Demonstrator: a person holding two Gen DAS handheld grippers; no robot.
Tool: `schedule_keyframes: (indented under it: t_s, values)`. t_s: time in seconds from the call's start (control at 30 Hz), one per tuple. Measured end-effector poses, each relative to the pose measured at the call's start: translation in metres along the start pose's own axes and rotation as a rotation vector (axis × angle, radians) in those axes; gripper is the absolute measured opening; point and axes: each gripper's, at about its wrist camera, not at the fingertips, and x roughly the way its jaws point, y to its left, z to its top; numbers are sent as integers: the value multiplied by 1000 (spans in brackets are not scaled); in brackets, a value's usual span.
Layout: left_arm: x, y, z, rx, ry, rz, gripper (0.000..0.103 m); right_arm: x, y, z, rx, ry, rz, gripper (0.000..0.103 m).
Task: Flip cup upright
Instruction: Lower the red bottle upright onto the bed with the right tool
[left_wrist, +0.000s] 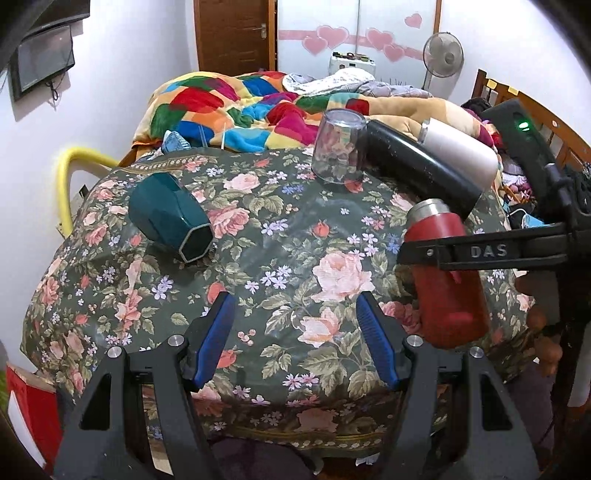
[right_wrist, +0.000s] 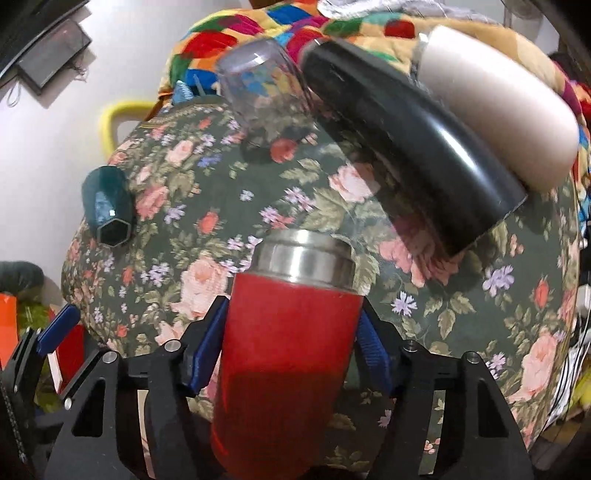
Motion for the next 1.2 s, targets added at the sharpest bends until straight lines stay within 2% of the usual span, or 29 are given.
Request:
schedule_keyframes:
  t_s: [0.17, 0.33, 0.47, 0.53, 0.67, 0.97, 1.2]
  values:
    - [-7, -1, 5, -3, -15, 0, 68, -30, 14, 0, -66, -95, -9, 61]
    - [-13, -2, 9, -18, -33, -6, 83, -51, 29, 6, -130, -179, -45, 59]
    - [-17, -3, 12, -24, -43, -9, 85, -59, 39, 15, -165, -227, -80, 59]
    - [-18, -3, 13, -26, -45, -11, 85, -60, 41, 20, -169, -230, -71, 59]
    - [-19, -2, 15, -30, -48, -14, 88, -62, 50, 20, -226, -236, -111, 59]
    - [-9, 1, 10, -41, -22, -5, 88, -34, 62, 16, -303, -148, -126, 59]
    - [-4, 5, 7, -44, -5, 6, 88, -26, 68, 20, -306, -137, -125, 59]
